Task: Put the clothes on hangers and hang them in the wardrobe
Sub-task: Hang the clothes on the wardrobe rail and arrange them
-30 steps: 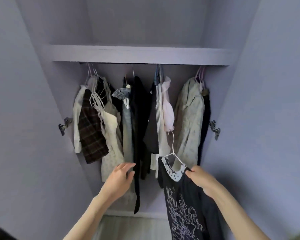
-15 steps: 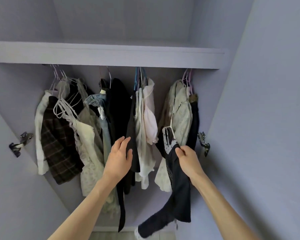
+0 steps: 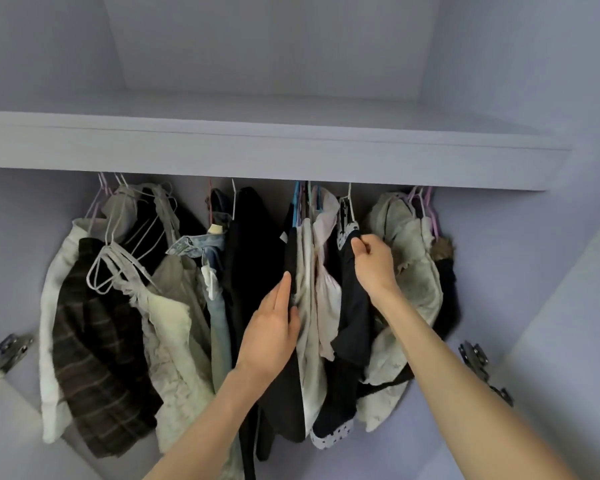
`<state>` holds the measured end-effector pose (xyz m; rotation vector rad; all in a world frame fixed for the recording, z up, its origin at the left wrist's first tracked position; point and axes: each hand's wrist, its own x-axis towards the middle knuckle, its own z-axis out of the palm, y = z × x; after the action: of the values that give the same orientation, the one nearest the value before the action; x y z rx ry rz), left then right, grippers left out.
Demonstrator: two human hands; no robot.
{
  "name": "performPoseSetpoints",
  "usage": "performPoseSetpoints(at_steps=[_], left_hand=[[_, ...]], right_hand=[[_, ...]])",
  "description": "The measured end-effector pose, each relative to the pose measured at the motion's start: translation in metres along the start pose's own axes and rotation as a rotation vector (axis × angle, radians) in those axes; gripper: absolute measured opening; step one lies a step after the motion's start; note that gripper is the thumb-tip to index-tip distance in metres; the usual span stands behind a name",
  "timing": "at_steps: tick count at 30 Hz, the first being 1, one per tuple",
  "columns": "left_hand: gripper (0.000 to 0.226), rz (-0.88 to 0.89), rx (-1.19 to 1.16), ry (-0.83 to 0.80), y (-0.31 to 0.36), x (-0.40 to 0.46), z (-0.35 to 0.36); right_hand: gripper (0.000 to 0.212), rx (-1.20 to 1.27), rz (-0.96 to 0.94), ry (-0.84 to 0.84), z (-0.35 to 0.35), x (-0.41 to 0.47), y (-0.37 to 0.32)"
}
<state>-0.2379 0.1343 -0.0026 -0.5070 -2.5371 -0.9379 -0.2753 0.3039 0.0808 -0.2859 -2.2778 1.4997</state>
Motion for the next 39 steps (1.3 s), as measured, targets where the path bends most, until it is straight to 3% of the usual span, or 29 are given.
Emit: performPoseSetpoints(at_steps=[7,9,11,13,19,28,30,33,39], left_hand=[[0.062,0.055,0.015,0.028,-0.012,-0.001,0.003],[0.063,0.068,0.013,0.042,-0.014,-0.001,0.0],[0.063,0.076,0.019,0.043,-0.013,0.001,-0.002],[0.064,0.092,0.021,0.046,-0.012,0.002,-0.002],[0.067,0.062,-0.027,-0.041,-0.007,0.006,-0.001],[0.064,0.063,0.019,-0.166,-0.009,0.003,-0.015],[0.064,0.091,0.073,-0.163,-0.012,-0.004,-0.021],[0.065,0.039,0.15,-0.121,-0.026,-0.022,-0.032],[0.06,-0.211,0.344,0.07,-0.063,-0.106,-0.072]], right_hand=[[0.028,-0.032,0.03,0.002,0.033,0.047,0.007],[0.012,-0.027,0.059,0.006,0.036,0.05,0.01],[0.029,0.01,0.071,0.016,0.035,0.047,0.012],[0.041,-0.047,-0.006,-0.028,0.034,0.041,0.015],[0.042,-0.062,-0.094,-0.279,0.039,0.047,0.012],[0.052,-0.267,-0.189,-0.374,0.044,0.025,0.012],[0.052,-0.336,-0.295,-0.284,0.044,0.006,0.013],[0.054,-0.498,-0.64,-0.177,0.048,-0.029,0.018],[0.055,-0.574,-0.894,-0.396,0.084,-0.099,0.014]])
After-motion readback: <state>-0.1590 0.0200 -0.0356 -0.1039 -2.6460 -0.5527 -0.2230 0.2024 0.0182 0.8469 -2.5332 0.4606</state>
